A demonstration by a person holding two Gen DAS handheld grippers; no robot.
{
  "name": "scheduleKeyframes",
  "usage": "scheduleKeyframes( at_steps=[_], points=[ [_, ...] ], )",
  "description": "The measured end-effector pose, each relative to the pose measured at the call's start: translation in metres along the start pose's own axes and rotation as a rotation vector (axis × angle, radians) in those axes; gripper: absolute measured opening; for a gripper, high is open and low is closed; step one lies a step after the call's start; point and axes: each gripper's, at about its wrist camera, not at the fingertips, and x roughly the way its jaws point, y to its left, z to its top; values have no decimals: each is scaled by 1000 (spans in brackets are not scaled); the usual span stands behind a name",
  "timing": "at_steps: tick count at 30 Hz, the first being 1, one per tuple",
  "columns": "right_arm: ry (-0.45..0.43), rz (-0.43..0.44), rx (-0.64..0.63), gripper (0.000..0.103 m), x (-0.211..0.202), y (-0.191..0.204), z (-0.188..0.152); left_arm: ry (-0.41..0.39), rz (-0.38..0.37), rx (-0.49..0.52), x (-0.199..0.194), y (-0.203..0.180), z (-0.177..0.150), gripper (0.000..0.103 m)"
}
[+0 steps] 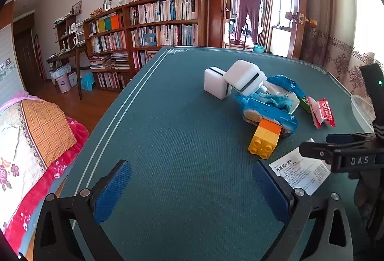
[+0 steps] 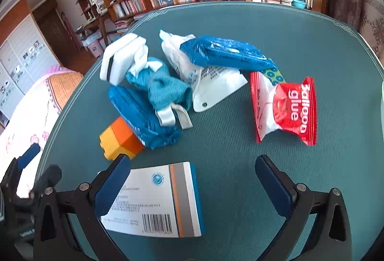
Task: Organize objects
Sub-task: 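Grasp the white medicine box with the right gripper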
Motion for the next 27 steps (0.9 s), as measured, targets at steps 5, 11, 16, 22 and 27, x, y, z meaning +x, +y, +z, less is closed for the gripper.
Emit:
scheduleKeyframes(
  at_steps=[5,11,16,22,27],
  points=[
    [13,7,-69,103,-13,-5,-24,3,-14,30,3,-11,2,103],
    [15,52,-180,103,-34,-2,-47,16,-13,33,6,-14,2,103],
    [-81,95,-324,103,-47,22,-48,26,-8,31,7,-14,2,103],
    [-83,238,-428,103,-28,37,-2,23,3,24,2,-9,1,103],
    [12,349,-477,103,-6,48,15,30,17,11,3,-2,1,103]
  ],
)
